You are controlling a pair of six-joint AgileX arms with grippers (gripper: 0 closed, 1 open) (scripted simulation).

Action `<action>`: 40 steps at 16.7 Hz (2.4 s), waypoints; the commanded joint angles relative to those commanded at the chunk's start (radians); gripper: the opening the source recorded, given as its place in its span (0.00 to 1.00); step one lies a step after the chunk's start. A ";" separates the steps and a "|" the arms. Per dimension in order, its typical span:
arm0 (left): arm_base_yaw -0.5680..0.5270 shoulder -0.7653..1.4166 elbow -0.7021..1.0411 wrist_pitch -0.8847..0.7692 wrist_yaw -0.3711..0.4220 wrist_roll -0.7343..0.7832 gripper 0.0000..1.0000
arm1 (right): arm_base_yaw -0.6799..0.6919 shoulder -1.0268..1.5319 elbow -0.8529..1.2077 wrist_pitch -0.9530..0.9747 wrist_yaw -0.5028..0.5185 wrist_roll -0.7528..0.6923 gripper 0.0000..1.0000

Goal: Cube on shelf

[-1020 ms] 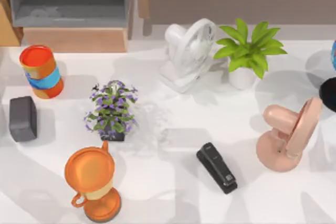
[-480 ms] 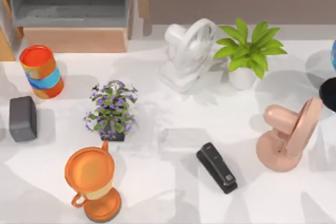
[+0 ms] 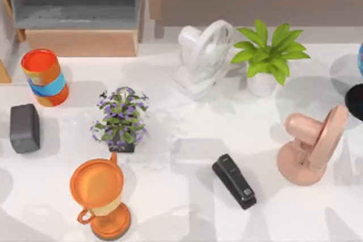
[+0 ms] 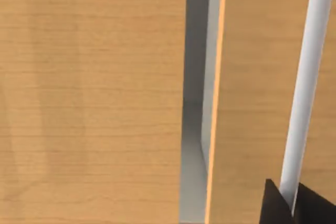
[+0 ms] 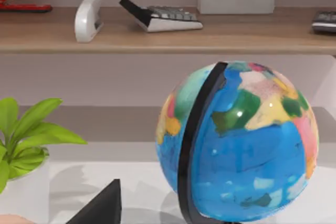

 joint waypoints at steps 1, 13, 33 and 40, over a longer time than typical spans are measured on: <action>0.012 -0.014 -0.031 0.018 0.012 0.001 0.00 | 0.000 0.000 0.000 0.000 0.000 0.000 1.00; 0.116 -0.084 -0.234 0.127 0.116 0.009 0.00 | 0.000 0.000 0.000 0.000 0.000 0.000 1.00; 0.149 -0.110 -0.273 0.160 0.150 0.010 1.00 | 0.000 0.000 0.000 0.000 0.000 0.000 1.00; 0.149 -0.110 -0.273 0.160 0.150 0.010 1.00 | 0.000 0.000 0.000 0.000 0.000 0.000 1.00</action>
